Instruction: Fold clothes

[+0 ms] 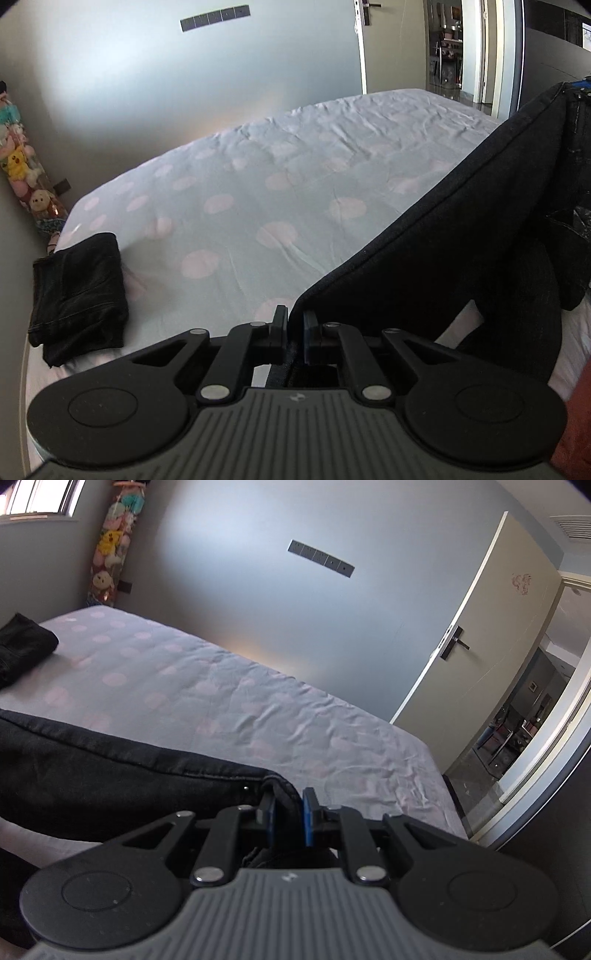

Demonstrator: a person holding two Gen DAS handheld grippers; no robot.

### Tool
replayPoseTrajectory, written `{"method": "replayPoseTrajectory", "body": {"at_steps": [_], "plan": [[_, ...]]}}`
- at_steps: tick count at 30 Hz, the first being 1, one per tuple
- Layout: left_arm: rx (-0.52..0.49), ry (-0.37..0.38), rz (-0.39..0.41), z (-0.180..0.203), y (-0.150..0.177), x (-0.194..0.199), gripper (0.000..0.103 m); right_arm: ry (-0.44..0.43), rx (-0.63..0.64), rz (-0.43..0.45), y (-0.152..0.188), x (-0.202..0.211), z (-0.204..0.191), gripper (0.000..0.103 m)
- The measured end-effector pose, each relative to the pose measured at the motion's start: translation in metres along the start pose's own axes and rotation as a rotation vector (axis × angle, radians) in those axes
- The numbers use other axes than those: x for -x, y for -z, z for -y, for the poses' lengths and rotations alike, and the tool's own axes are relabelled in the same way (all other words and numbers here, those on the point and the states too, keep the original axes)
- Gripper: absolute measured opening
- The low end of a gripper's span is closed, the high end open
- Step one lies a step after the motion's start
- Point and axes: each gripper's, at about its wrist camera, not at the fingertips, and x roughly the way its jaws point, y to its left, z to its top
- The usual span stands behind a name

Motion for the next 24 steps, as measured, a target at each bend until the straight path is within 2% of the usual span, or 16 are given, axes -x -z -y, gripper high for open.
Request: {"method": "replayPoseTrajectory", "body": {"at_steps": [9, 13, 17, 20, 22, 23, 24], "plan": [[0.032, -0.011, -0.096, -0.03, -0.028, -0.109, 0.009, -0.003, 0.035, -0.122, -0.022, -0.169, -0.007, 0.017], [0.042, -0.063, -0.097, -0.036, -0.042, -0.146, 0.01, 0.008, 0.042, -0.165, -0.031, -0.236, -0.017, 0.017], [0.09, -0.097, -0.116, -0.04, -0.051, -0.18, 0.012, 0.011, 0.008, -0.225, -0.03, -0.282, -0.023, 0.018], [0.143, -0.092, -0.118, -0.048, -0.048, -0.193, 0.026, -0.01, -0.013, -0.265, -0.023, -0.3, -0.025, 0.023], [0.19, -0.073, -0.109, -0.06, -0.047, -0.192, 0.037, -0.014, -0.026, -0.27, -0.019, -0.301, -0.024, 0.038], [0.216, -0.059, -0.109, -0.066, -0.046, -0.19, 0.052, -0.014, -0.043, -0.262, -0.018, -0.3, -0.021, 0.042], [0.236, -0.048, -0.104, -0.072, -0.046, -0.185, 0.062, -0.015, -0.072, -0.248, -0.019, -0.297, -0.017, 0.052]]}}
